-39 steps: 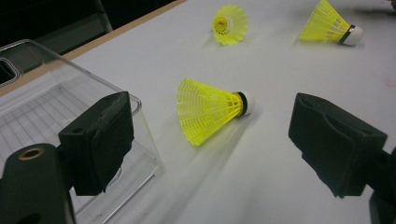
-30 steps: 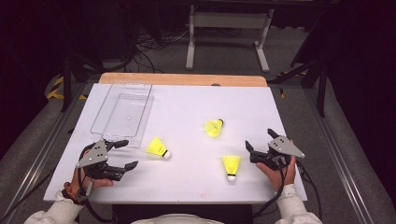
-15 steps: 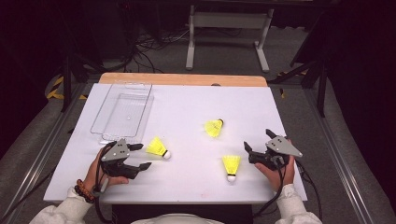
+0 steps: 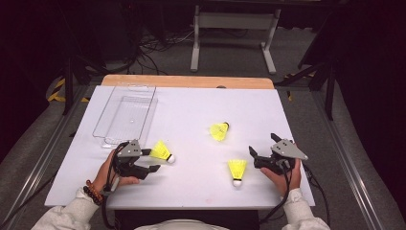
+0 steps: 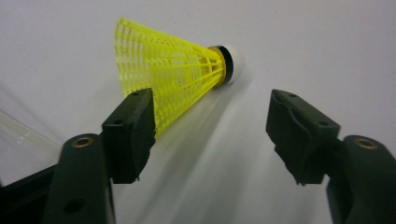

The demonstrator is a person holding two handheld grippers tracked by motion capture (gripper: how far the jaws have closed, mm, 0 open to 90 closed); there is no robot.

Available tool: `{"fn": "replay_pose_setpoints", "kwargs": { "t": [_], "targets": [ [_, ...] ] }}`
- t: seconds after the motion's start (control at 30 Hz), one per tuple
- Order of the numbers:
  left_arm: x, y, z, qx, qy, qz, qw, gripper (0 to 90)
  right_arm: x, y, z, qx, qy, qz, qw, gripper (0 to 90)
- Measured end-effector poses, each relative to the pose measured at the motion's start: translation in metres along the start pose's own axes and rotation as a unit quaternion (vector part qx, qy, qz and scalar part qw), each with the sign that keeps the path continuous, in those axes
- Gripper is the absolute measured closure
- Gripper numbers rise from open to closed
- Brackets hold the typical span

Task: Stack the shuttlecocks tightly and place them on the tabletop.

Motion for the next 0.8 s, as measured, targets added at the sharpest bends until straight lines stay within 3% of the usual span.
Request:
{"fn": "replay_pose_setpoints", "kwargs": {
  "t": [0.17,0.2,0.27,0.4,0.5,0.57,0.8],
  "targets": [
    [-0.002,0.005,0.001,0.011,0.0,-0.001,0.9999,55.1,0.001,-0.001,-0.001,-0.003,0.001,-0.003,1.0,9.6],
    [-0.002,0.006,0.002,0.012,0.0,-0.003,0.9999,55.1,0.001,-0.001,-0.001,-0.003,0.001,-0.003,1.0,9.6],
    [-0.003,0.01,0.002,0.016,0.004,-0.005,0.9999,65.6,0.001,-0.001,-0.001,-0.003,0.001,-0.003,1.0,9.6],
    [-0.002,0.014,0.001,0.021,-0.003,-0.01,0.9997,73.5,0.002,-0.001,-0.001,-0.004,0.001,-0.003,1.0,9.8],
    [-0.002,0.015,0.0,0.022,-0.004,-0.012,0.9997,84.4,0.002,-0.002,-0.001,-0.004,0.0,-0.004,1.0,10.0],
    [-0.002,0.015,0.001,0.026,-0.008,-0.014,0.9995,88.4,0.002,-0.002,-0.001,-0.006,0.0,-0.003,1.0,10.0],
    [-0.003,0.02,0.009,0.039,-0.002,-0.016,0.9991,89.3,0.002,-0.002,-0.001,-0.006,0.001,-0.006,1.0,10.0]
  ]
}}
Point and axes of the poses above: each handheld gripper's, and its own axes: z roughly backward along the jaws, y roughly out of its top, x roughly to its right, the point moved 1 cm from there along -z, roughly forward along the jaws, and after that the axes turned 5 degrees about -z, right-handed, at the moved point
